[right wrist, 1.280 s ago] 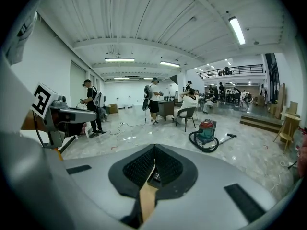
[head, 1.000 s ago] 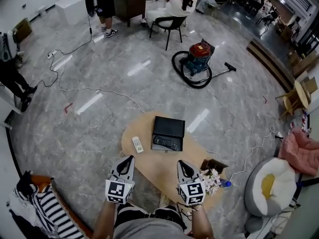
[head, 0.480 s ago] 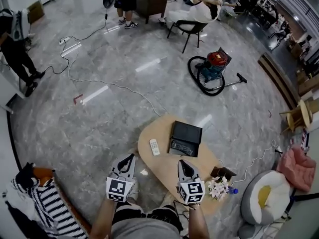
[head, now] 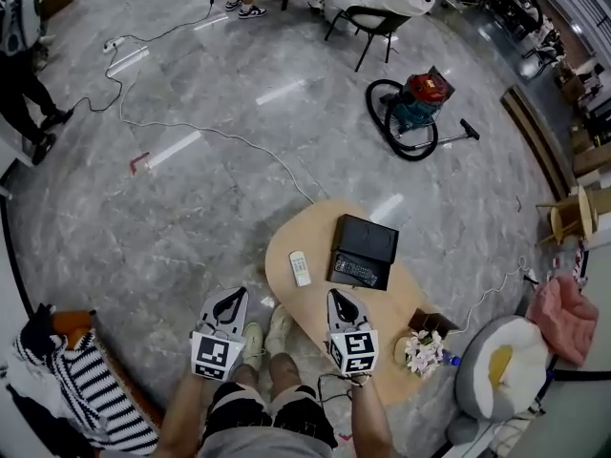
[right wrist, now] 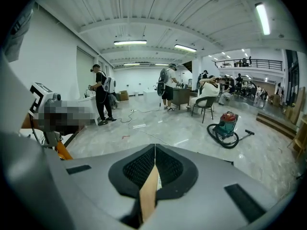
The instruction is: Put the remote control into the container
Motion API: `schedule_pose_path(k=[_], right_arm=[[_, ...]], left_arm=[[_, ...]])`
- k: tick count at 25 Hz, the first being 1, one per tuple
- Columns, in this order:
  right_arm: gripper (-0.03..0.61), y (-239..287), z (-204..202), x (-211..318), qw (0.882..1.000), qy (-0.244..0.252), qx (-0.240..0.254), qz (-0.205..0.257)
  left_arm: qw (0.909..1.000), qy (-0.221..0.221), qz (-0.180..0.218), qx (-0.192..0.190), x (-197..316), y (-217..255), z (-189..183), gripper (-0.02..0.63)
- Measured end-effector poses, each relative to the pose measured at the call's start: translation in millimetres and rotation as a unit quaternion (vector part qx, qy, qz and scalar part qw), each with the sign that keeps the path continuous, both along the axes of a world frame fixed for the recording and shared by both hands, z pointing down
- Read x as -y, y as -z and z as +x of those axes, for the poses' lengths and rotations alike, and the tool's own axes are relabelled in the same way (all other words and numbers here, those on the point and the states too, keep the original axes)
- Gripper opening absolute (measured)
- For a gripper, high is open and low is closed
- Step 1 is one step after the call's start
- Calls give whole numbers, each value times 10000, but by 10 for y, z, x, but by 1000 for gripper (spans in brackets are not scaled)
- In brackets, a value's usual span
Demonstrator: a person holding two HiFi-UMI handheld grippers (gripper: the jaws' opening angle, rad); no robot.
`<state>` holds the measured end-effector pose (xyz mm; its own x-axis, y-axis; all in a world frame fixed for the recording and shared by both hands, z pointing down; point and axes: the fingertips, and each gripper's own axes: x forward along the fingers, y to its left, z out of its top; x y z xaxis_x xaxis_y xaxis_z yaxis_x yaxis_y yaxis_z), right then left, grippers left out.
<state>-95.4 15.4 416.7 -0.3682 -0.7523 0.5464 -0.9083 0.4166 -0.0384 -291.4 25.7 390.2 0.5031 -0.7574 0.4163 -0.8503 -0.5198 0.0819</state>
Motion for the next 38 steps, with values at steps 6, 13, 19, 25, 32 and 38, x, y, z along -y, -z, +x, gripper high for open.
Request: schedule_pose_path(k=[6,13,19,25,32,38], right_arm=[[12,-690,-1,182,9997,15,56,-225],[12,-1456,24,443,9985,143,-18,-531],[12,-2069,2,651,9965,319,-61,-770],[12,-2562,-86,729,9928,548,-92,-1058],[16,-2949,-115,717,9882,642,-106,-1386],[145,-3167,-161,721,9858,719,-111,-1515]], left_arm=[[9996,88,-264,96,172,-609,-49,8],[9986,31,-519,130,375,-1190,47,8],[9977,154,-659,78,593,-1582,86,8],[9955,184,-924,93,607,-1958,108,8],[9918,367,-1227,55,476,-2248,77,8],[9899,410,-1355,86,451,-2339,66,8]])
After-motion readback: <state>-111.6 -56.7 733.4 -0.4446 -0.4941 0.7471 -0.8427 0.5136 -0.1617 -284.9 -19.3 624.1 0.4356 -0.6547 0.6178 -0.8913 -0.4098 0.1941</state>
